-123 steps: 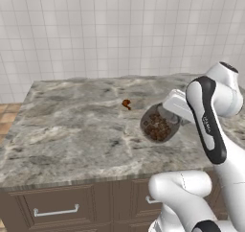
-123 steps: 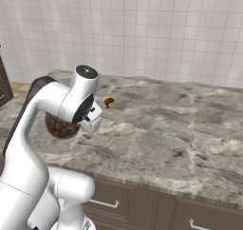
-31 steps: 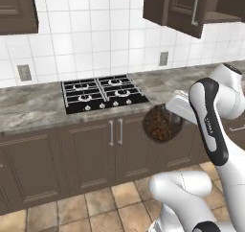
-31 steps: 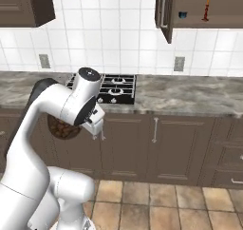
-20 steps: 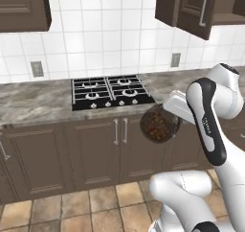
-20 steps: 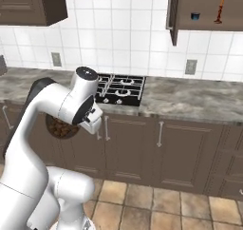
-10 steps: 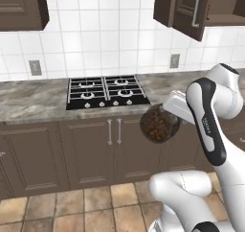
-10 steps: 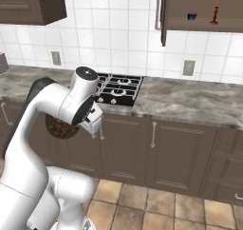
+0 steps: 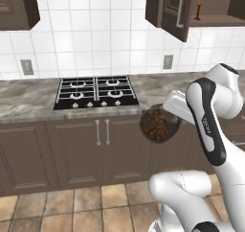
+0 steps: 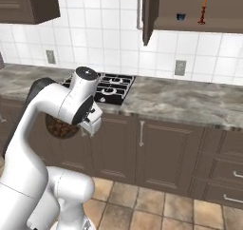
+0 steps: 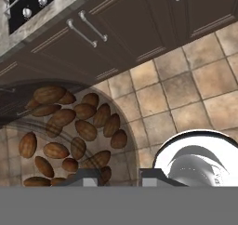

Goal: Pick the jar and candle from the dining table and place them in the open cabinet. Close the cabinet after placing the objects.

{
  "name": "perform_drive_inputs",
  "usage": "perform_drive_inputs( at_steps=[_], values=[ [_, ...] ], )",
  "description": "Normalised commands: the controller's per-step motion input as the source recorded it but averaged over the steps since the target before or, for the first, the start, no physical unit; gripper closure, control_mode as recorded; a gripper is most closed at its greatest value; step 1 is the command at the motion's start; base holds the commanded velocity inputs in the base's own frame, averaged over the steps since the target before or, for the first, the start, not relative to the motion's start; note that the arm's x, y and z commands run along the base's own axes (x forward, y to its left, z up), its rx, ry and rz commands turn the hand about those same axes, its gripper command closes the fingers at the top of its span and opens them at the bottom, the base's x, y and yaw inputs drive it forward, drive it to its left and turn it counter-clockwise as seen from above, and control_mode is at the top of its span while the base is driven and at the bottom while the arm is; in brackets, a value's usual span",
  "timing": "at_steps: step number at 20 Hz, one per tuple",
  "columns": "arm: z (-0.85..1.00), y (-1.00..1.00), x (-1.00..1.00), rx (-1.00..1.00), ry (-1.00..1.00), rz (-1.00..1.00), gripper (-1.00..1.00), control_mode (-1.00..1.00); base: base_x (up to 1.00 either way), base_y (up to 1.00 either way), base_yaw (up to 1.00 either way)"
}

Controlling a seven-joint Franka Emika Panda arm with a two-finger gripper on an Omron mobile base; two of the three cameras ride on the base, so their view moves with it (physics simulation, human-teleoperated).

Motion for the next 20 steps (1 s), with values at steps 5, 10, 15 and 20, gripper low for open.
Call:
perform_drive_inputs(
  at_steps=[5, 10, 15, 20],
  values=[
    [0.00, 0.00, 0.00, 0.00, 0.00, 0.00, 1.00, 1.00, 0.10, -0.50, 0.07],
    [0.00, 0.00, 0.00, 0.00, 0.00, 0.00, 1.00, 1.00, 0.10, -0.49, 0.04],
    [0.00, 0.00, 0.00, 0.00, 0.00, 0.00, 1.00, 1.00, 0.09, -0.47, 0.02],
    [0.00, 0.00, 0.00, 0.00, 0.00, 0.00, 1.00, 1.00, 0.12, -0.47, 0.00]
  ],
)
